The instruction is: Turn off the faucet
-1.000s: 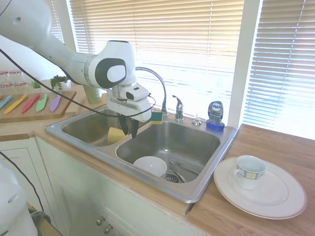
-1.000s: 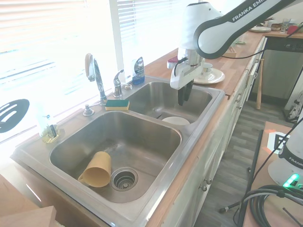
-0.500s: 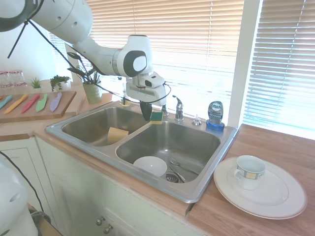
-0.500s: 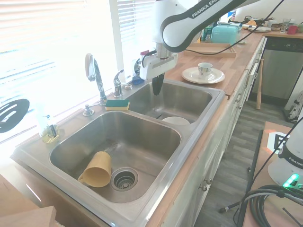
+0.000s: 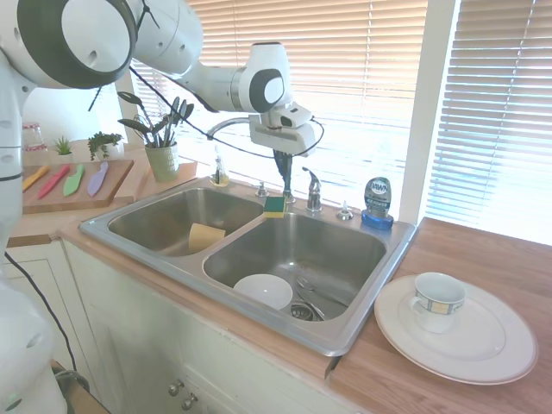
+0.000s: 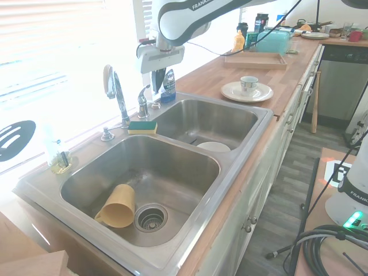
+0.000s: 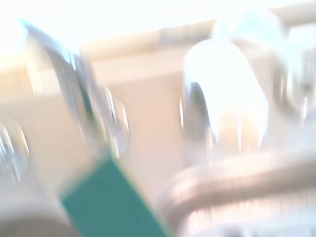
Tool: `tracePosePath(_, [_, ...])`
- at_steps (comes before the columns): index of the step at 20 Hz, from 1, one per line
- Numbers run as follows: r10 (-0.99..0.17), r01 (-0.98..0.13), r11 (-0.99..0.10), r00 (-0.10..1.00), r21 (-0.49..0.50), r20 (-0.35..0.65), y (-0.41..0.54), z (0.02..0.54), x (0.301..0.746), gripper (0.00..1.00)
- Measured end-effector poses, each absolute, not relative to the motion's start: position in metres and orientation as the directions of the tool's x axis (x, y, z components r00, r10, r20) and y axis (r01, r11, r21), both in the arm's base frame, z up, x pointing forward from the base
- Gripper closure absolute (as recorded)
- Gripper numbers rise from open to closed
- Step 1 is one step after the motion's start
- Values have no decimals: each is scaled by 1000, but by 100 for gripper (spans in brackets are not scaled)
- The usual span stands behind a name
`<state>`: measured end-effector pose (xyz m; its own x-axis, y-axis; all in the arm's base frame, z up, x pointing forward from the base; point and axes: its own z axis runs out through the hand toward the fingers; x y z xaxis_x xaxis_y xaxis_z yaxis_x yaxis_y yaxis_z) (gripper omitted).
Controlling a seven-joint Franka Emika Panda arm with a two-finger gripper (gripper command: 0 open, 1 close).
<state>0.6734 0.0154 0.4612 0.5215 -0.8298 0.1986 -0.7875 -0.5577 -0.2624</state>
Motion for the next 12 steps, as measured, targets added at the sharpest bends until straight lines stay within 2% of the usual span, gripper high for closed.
tracePosePath(5, [-851, -753, -525, 450, -396, 272, 11, 477, 686, 100])
tracePosePath(12, [-857, -771, -513, 434, -376, 279, 7, 453, 703, 100])
